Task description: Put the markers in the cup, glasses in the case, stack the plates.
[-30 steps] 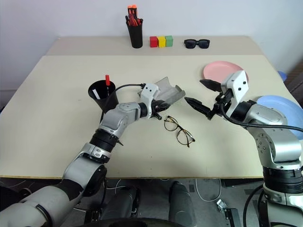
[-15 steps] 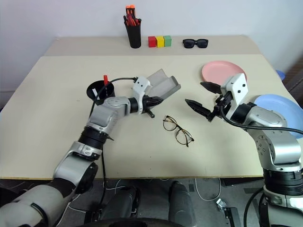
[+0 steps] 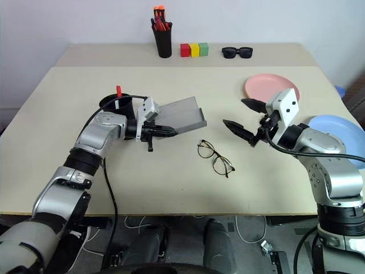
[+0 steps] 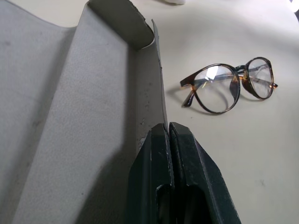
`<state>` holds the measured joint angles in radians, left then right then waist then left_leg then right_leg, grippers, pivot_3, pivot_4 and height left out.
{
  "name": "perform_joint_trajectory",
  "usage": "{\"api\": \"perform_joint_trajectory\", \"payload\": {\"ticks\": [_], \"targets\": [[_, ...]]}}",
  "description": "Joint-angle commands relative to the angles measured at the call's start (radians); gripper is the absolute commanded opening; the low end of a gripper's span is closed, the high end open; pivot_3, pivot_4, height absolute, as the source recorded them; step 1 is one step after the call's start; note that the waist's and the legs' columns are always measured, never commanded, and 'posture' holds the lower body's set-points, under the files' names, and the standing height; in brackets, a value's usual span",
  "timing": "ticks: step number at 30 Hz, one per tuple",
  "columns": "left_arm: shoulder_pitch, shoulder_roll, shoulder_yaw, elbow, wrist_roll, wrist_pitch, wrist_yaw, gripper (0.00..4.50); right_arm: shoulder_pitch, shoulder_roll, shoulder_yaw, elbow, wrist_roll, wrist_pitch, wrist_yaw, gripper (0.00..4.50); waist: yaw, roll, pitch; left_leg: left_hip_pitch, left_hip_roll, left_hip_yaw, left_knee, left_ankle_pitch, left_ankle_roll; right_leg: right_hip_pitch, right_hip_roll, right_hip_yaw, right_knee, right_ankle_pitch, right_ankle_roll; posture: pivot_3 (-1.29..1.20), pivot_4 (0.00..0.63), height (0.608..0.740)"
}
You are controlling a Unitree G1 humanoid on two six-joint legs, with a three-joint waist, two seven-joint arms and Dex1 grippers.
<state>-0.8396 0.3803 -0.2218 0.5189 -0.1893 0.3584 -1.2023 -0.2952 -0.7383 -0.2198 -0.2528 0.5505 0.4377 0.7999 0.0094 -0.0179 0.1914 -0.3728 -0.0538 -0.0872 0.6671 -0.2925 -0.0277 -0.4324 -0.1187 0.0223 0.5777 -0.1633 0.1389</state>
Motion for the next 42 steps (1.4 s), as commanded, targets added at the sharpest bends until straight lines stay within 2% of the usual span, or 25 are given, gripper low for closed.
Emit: {"api": "perform_joint_trajectory", "payload": {"ticks": [1, 11, 22, 33, 42], "targets": [[0.006, -0.002, -0.010, -0.072, -0.003, -0.037, -0.033, 0.03, -0.013, -0.015, -0.028, -0.032, -0.003, -0.017, 0.001, 4.21, -0.003, 0.000, 0.000, 0.000, 0.000, 0.000, 0.000, 0.000, 0.000, 0.000, 0.000, 0.000, 0.000, 0.000, 0.000, 0.00, 0.150, 0.740], [0.066, 0.046, 0.029, -0.218, -0.044, 0.028, -0.047, 0.03, -0.025, -0.013, -0.023, -0.018, -0.014, -0.020, 0.007, 4.21, -0.006, 0.000, 0.000, 0.000, 0.000, 0.000, 0.000, 0.000, 0.000, 0.000, 0.000, 0.000, 0.001, 0.000, 0.000, 0.00, 0.150, 0.740], [0.227, 0.139, 0.043, -0.489, -0.153, 0.144, -0.078, 0.03, -0.048, -0.008, -0.014, 0.007, -0.030, -0.029, 0.017, 4.21, -0.011, 0.000, 0.000, 0.000, 0.000, 0.000, 0.000, 0.000, 0.000, -0.001, 0.000, 0.000, 0.001, 0.000, 0.000, 0.00, 0.150, 0.740], [0.299, 0.206, 0.048, -0.609, -0.229, 0.173, -0.113, 0.03, -0.062, -0.005, -0.005, 0.026, -0.042, -0.040, 0.027, 4.21, -0.022, 0.000, 0.000, 0.000, 0.000, 0.000, -0.001, 0.000, 0.000, -0.001, 0.000, 0.000, 0.001, 0.000, 0.000, 0.00, 0.150, 0.740], [0.374, 0.304, 0.044, -0.694, -0.288, 0.226, -0.178, 0.03, -0.053, -0.007, -0.011, 0.025, -0.044, -0.047, 0.030, 4.21, -0.023, 0.001, 0.000, 0.000, 0.000, 0.000, -0.001, 0.000, 0.000, -0.001, 0.000, 0.000, 0.001, 0.000, 0.000, 0.00, 0.150, 0.740]]}}
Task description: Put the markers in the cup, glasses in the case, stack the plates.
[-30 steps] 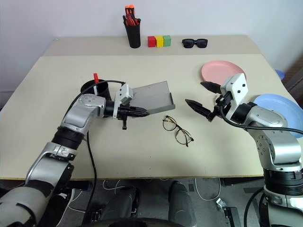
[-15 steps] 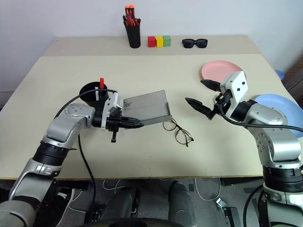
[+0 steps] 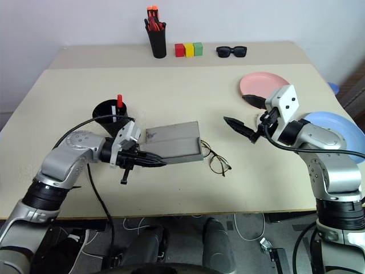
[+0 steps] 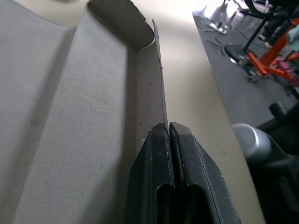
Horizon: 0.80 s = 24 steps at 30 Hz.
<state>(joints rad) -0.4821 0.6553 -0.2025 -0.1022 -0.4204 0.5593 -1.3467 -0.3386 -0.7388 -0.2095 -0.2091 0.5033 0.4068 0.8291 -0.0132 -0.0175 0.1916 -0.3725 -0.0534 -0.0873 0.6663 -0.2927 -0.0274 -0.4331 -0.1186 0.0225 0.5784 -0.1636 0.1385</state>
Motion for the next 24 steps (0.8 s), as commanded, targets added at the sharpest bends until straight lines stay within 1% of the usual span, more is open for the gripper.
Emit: {"api": "perform_joint_trajectory", "payload": {"ticks": [1, 6, 10, 18, 21, 22, 24], "targets": [[0.027, 0.041, 0.024, -0.089, -0.066, 0.042, -0.033, 0.03, -0.007, -0.007, -0.022, -0.021, 0.003, -0.016, 0.002, 4.21, 0.000, 0.000, 0.000, 0.000, 0.000, 0.000, 0.000, 0.000, 0.000, 0.000, 0.000, 0.000, 0.000, 0.000, 0.000, 0.00, 0.150, 0.740], [0.077, 0.079, 0.009, -0.131, -0.082, 0.038, -0.057, 0.03, -0.009, -0.006, -0.017, -0.020, 0.002, -0.016, 0.004, 4.21, 0.001, 0.000, 0.000, 0.000, 0.000, 0.000, 0.000, 0.000, 0.000, 0.000, 0.000, 0.000, 0.000, 0.000, 0.000, 0.00, 0.150, 0.740], [0.092, 0.109, -0.008, -0.094, -0.056, 0.012, -0.077, 0.03, -0.011, -0.007, -0.018, -0.017, 0.004, -0.014, 0.007, 4.21, 0.000, 0.000, 0.000, 0.000, 0.000, 0.000, 0.000, 0.000, 0.000, 0.000, 0.000, 0.000, 0.000, 0.000, -0.001, 0.00, 0.150, 0.740], [0.100, 0.103, -0.050, -0.023, 0.012, -0.080, -0.088, 0.03, -0.016, -0.005, -0.014, -0.015, 0.006, -0.012, 0.011, 4.21, 0.001, 0.000, 0.000, 0.000, 0.000, 0.000, 0.000, 0.000, 0.000, 0.000, 0.000, 0.000, 0.000, -0.001, -0.002, 0.00, 0.150, 0.740], [0.105, 0.106, -0.060, -0.010, 0.016, -0.088, -0.095, 0.76, -0.012, -0.008, -0.017, -0.020, 0.009, -0.010, 0.015, 4.21, 0.000, 0.000, 0.000, 0.000, 0.000, 0.000, 0.000, 0.000, 0.000, 0.000, 0.000, 0.000, 0.000, -0.001, -0.002, 0.00, 0.150, 0.740], [0.108, 0.103, -0.060, -0.006, 0.021, -0.101, -0.093, 1.16, -0.010, -0.008, -0.018, -0.022, 0.009, -0.010, 0.015, 4.21, 0.000, 0.000, 0.000, 0.000, 0.000, 0.000, 0.000, 0.000, 0.000, 0.000, 0.000, 0.000, 0.000, -0.001, -0.002, 0.00, 0.150, 0.740], [0.106, 0.095, -0.059, 0.003, 0.030, -0.118, -0.085, 2.26, -0.007, -0.009, -0.019, -0.024, 0.007, -0.009, 0.016, 4.21, 0.000, 0.000, 0.000, 0.000, 0.000, 0.000, 0.000, 0.000, 0.000, 0.000, 0.000, 0.000, 0.000, -0.001, -0.001, 0.00, 0.150, 0.740]]}}
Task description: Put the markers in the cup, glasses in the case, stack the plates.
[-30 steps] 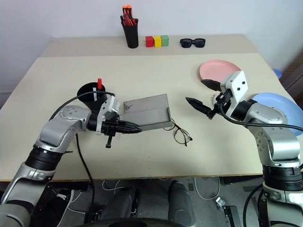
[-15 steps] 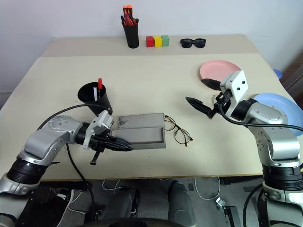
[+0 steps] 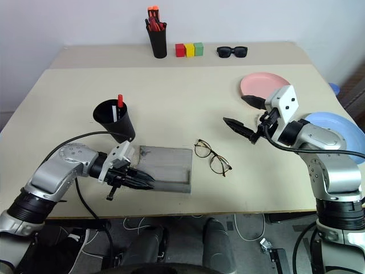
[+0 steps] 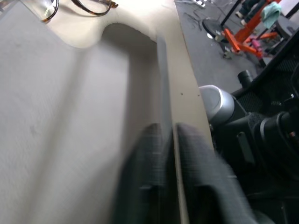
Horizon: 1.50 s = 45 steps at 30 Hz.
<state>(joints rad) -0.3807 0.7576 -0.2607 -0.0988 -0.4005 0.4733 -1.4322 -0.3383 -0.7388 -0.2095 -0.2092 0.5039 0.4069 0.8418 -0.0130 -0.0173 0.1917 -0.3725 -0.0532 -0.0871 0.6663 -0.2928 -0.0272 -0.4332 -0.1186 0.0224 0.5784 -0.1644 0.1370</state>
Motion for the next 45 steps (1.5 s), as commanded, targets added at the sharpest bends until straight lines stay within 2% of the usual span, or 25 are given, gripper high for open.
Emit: {"api": "perform_joint_trajectory", "payload": {"ticks": [1, 4, 5, 7, 11, 15, 21, 24, 28, 32, 39, 45], "targets": [[0.003, -0.010, 0.002, 0.001, 0.010, -0.030, 0.006, 2.71, -0.006, -0.010, -0.019, -0.025, 0.006, -0.009, 0.003, 4.21, 0.000, 0.000, 0.000, 0.000, 0.000, 0.000, 0.000, 0.000, 0.000, 0.000, 0.000, 0.000, 0.000, 0.000, 0.000, 0.00, 0.150, 0.740], [0.001, -0.013, 0.017, -0.006, -0.003, -0.015, 0.013, 4.22, -0.002, -0.009, -0.020, -0.031, 0.007, -0.005, 0.001, 4.21, 0.001, 0.000, 0.000, 0.000, 0.000, 0.000, 0.000, 0.000, 0.000, 0.000, 0.000, 0.000, 0.000, 0.000, 0.000, 0.00, 0.150, 0.740], [0.000, -0.015, 0.030, -0.015, -0.018, -0.005, 0.018, 4.43, -0.001, -0.009, -0.018, -0.034, 0.009, -0.002, 0.001, 4.21, 0.000, 0.000, 0.000, 0.000, 0.000, 0.000, 0.000, 0.000, 0.000, 0.000, 0.000, 0.000, 0.000, 0.000, 0.000, 0.00, 0.150, 0.740], [-0.002, -0.016, 0.061, -0.039, -0.056, 0.027, 0.033, 4.43, 0.008, -0.010, -0.012, -0.048, 0.011, 0.006, 0.003, 4.21, 0.000, 0.000, 0.000, 0.000, 0.000, 0.000, 0.000, 0.000, 0.000, 0.000, 0.000, 0.000, 0.000, 0.000, 0.000, 0.00, 0.150, 0.740], [0.002, 0.012, 0.201, -0.118, -0.214, 0.144, 0.056, 4.43, 0.039, -0.029, 0.003, -0.109, 0.028, 0.069, 0.007, 4.21, 0.000, 0.000, 0.000, 0.000, 0.000, 0.000, 0.000, 0.000, 0.000, 0.000, 0.000, 0.000, 0.000, 0.000, 0.001, 0.00, 0.150, 0.740], [0.025, 0.056, 0.321, -0.145, -0.334, 0.219, 0.055, 4.43, 0.034, -0.037, 0.018, -0.171, 0.031, 0.188, -0.067, 4.21, -0.003, 0.000, 0.000, 0.000, 0.000, 0.000, 0.000, 0.000, 0.000, -0.001, 0.000, 0.000, 0.001, 0.000, 0.001, 0.00, 0.150, 0.740], [0.089, 0.076, 0.471, -0.148, -0.409, 0.169, 0.025, 4.43, 0.049, -0.062, 0.114, -0.353, 0.057, 0.436, -0.158, 4.21, 0.000, 0.001, 0.000, 0.000, 0.000, 0.000, 0.000, 0.000, 0.000, -0.001, 0.000, 0.000, 0.001, -0.001, -0.001, 0.00, 0.150, 0.740], [0.119, 0.097, 0.516, -0.138, -0.401, 0.121, 0.004, 4.43, 0.032, -0.073, 0.186, -0.417, 0.055, 0.556, -0.206, 4.21, 0.001, 0.001, 0.000, -0.001, 0.000, 0.000, 0.000, 0.000, 0.000, -0.002, 0.000, 0.000, 0.001, -0.001, -0.002, 0.00, 0.150, 0.740], [0.144, 0.124, 0.537, -0.111, -0.383, 0.074, -0.021, 4.43, -0.022, -0.048, 0.221, -0.393, 0.052, 0.663, -0.266, 4.21, 0.002, 0.000, 0.000, -0.001, 0.000, 0.000, 0.000, 0.000, 0.000, -0.001, 0.000, 0.000, 0.000, -0.002, -0.003, 0.00, 0.150, 0.740], [0.151, 0.145, 0.565, -0.038, -0.349, -0.027, -0.079, 4.43, -0.112, 0.047, 0.276, -0.335, 0.033, 0.797, -0.368, 4.21, -0.001, 0.000, 0.000, -0.001, 0.001, 0.000, 0.000, 0.000, 0.000, -0.002, 0.000, 0.000, 0.000, -0.001, -0.003, 0.00, 0.150, 0.740], [0.134, 0.212, 0.573, 0.087, -0.297, -0.110, -0.132, 4.43, -0.141, 0.028, 0.327, -0.296, -0.005, 0.858, -0.382, 4.21, 0.001, 0.000, 0.000, -0.002, 0.001, 0.000, -0.001, 0.000, 0.001, -0.004, 0.000, 0.000, 0.000, -0.001, -0.003, 0.00, 0.150, 0.740], [0.132, 0.207, 0.568, 0.064, -0.297, -0.114, -0.114, 4.43, -0.127, -0.014, 0.341, -0.283, -0.021, 0.859, -0.360, 4.21, -0.001, 0.000, 0.000, -0.002, 0.001, 0.001, -0.001, 0.000, 0.001, -0.004, 0.000, 0.000, 0.000, -0.001, -0.003, 0.00, 0.150, 0.740]]}}
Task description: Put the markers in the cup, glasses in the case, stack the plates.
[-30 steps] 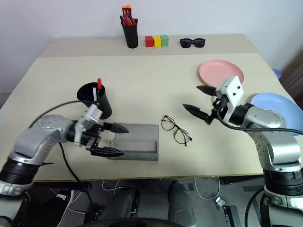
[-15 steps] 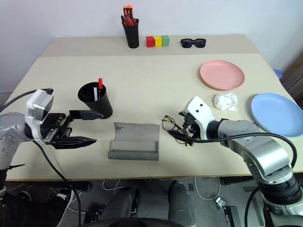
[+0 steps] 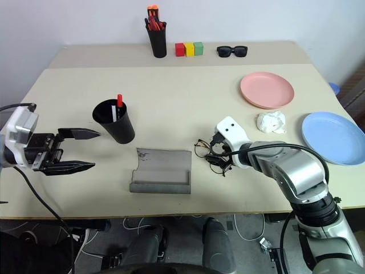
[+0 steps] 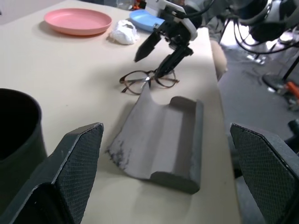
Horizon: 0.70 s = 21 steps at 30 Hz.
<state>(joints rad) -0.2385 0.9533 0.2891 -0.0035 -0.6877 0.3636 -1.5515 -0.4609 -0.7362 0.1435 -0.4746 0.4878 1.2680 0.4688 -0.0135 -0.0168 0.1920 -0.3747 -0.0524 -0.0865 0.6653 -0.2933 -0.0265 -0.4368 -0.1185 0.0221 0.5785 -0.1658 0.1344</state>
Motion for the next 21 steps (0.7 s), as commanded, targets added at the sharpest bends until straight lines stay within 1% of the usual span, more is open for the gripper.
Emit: {"api": "perform_joint_trajectory", "payload": {"ticks": [1, 3, 6, 11, 18, 19, 20, 21], "targets": [[-0.010, 0.007, 0.014, -0.033, -0.006, -0.010, 0.007, 4.43, -0.005, -0.017, -0.015, -0.016, -0.005, 0.000, 0.015, 4.21, -0.001, 0.000, 0.000, 0.000, 0.000, 0.000, 0.000, 0.000, 0.000, 0.000, 0.000, 0.000, 0.000, 0.000, 0.000, 0.00, 0.150, 0.740], [-0.012, 0.003, 0.007, -0.035, 0.000, -0.015, 0.010, 4.43, -0.006, -0.015, -0.021, -0.008, -0.005, 0.005, 0.016, 4.21, -0.001, 0.000, 0.000, 0.000, 0.000, 0.000, 0.000, 0.000, 0.000, 0.000, 0.000, 0.000, 0.000, 0.000, 0.000, 0.00, 0.150, 0.740], [-0.018, 0.000, 0.001, -0.040, -0.003, -0.008, 0.016, 4.50, 0.000, -0.010, -0.015, 0.002, -0.011, 0.002, 0.014, 3.50, -0.001, 0.000, 0.000, 0.000, 0.000, 0.000, 0.000, 0.000, 0.000, 0.000, 0.000, 0.000, 0.000, 0.000, 0.000, 0.00, 0.150, 0.740], [-0.025, 0.000, -0.008, -0.046, -0.007, 0.002, 0.018, 4.50, 0.004, 0.004, -0.011, 0.002, -0.010, 0.007, 0.011, 0.99, -0.001, 0.000, 0.000, 0.000, 0.000, 0.000, 0.000, 0.000, 0.000, 0.000, 0.000, 0.000, 0.000, 0.000, 0.001, 0.00, 0.150, 0.740], [-0.032, 0.002, -0.017, -0.051, -0.013, 0.009, 0.030, 4.50, -0.002, 0.001, 0.006, 0.010, -0.019, 0.000, 0.020, 0.99, -0.001, 0.000, 0.000, 0.000, 0.000, 0.000, 0.000, 0.000, 0.000, 0.000, 0.000, 0.000, 0.000, 0.000, 0.001, 0.00, 0.150, 0.740], [-0.033, 0.003, -0.017, -0.052, -0.014, 0.011, 0.032, 4.50, -0.001, -0.004, 0.011, 0.011, -0.024, -0.004, 0.023, 0.41, -0.001, 0.000, 0.000, 0.000, 0.000, 0.000, 0.000, 0.000, 0.000, 0.000, 0.000, 0.000, 0.000, 0.000, 0.001, 0.00, 0.150, 0.740], [-0.034, 0.004, -0.017, -0.053, -0.016, 0.013, 0.034, 4.50, 0.000, -0.001, 0.008, 0.014, -0.024, -0.006, 0.024, 0.08, -0.001, 0.000, 0.000, 0.000, 0.000, 0.000, 0.000, 0.000, 0.000, 0.000, 0.000, 0.000, 0.000, 0.000, 0.001, 0.00, 0.150, 0.740], [-0.035, 0.005, -0.016, -0.053, -0.018, 0.017, 0.035, 4.50, -0.001, 0.002, 0.004, 0.017, -0.022, -0.007, 0.026, 0.04, -0.001, -0.001, 0.000, 0.001, 0.000, 0.000, 0.000, 0.000, 0.000, 0.000, 0.000, 0.000, 0.000, 0.000, 0.001, 0.00, 0.150, 0.740]]}}
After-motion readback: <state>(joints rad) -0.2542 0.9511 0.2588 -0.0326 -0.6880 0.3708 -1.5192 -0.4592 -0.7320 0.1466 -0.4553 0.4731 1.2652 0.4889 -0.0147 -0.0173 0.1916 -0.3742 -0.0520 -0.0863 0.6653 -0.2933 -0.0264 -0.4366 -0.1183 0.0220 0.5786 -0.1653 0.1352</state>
